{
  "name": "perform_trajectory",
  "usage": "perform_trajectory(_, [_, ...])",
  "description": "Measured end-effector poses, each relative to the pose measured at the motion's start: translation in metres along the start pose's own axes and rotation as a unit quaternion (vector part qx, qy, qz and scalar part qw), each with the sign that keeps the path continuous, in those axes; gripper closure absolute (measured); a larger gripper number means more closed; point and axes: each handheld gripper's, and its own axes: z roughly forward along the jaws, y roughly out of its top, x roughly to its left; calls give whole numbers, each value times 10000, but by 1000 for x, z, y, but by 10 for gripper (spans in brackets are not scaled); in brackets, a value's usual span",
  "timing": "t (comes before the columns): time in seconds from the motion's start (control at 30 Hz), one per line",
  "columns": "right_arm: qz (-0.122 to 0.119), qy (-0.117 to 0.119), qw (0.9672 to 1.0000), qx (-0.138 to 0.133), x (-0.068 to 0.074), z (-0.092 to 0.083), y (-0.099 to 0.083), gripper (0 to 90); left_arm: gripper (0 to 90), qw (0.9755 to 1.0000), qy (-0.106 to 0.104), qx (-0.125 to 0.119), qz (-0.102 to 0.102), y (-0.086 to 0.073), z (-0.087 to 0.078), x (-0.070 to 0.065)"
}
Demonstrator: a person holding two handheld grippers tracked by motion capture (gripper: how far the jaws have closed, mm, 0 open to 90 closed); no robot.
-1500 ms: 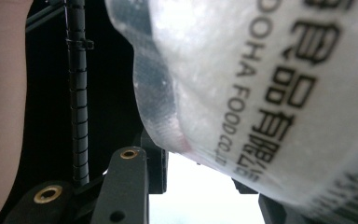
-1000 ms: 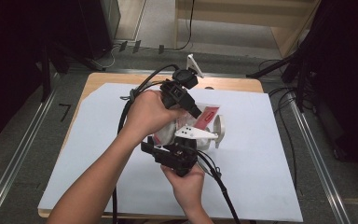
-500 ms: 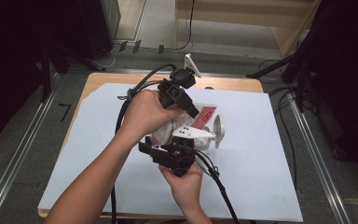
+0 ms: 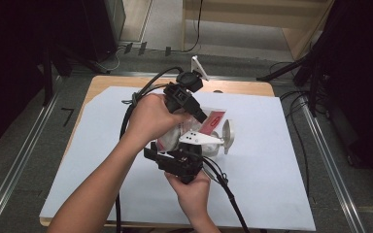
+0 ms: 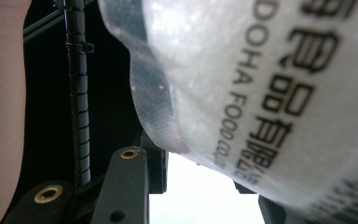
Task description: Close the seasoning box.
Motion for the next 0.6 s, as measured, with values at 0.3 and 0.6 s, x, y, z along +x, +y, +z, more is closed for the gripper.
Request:
perform_trajectory(0.3, [-22, -6, 10000, 5, 0, 0, -1, 642, 853, 10000, -53, -35, -22, -1, 0, 0])
perform_trajectory(0.6, [-30, 8, 10000, 2, 0, 0, -1, 642, 852, 10000, -41, -32, 0, -1, 0, 0])
